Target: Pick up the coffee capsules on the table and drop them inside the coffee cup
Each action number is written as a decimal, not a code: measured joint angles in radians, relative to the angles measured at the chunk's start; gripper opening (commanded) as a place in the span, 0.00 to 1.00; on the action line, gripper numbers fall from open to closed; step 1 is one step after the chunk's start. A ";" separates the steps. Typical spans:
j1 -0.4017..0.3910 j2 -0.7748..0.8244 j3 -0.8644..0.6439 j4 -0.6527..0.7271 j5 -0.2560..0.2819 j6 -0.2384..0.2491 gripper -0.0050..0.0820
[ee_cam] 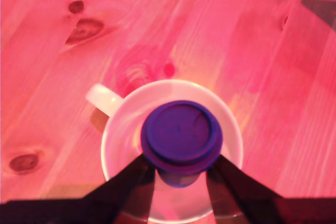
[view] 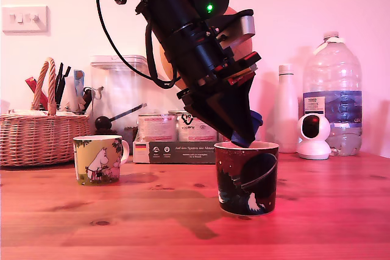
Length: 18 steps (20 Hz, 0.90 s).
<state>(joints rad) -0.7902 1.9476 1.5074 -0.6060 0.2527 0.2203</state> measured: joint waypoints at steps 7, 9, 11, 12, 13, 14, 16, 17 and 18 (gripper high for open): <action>0.000 0.000 0.000 0.001 -0.019 0.000 0.94; 0.000 0.000 0.000 0.001 -0.018 0.000 0.93; -0.002 0.000 0.002 -0.002 -0.019 0.000 0.93; -0.002 0.000 0.005 -0.005 -0.019 0.000 0.93; -0.002 0.000 0.014 -0.014 -0.019 0.000 0.90; -0.002 0.000 0.027 -0.021 -0.019 0.000 0.85; -0.002 0.000 0.059 -0.029 -0.018 0.000 0.69; -0.002 0.000 0.075 -0.041 -0.018 0.000 0.57; -0.002 0.000 0.090 -0.055 -0.013 0.000 0.41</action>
<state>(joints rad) -0.7918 1.9476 1.5978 -0.6609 0.2401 0.2203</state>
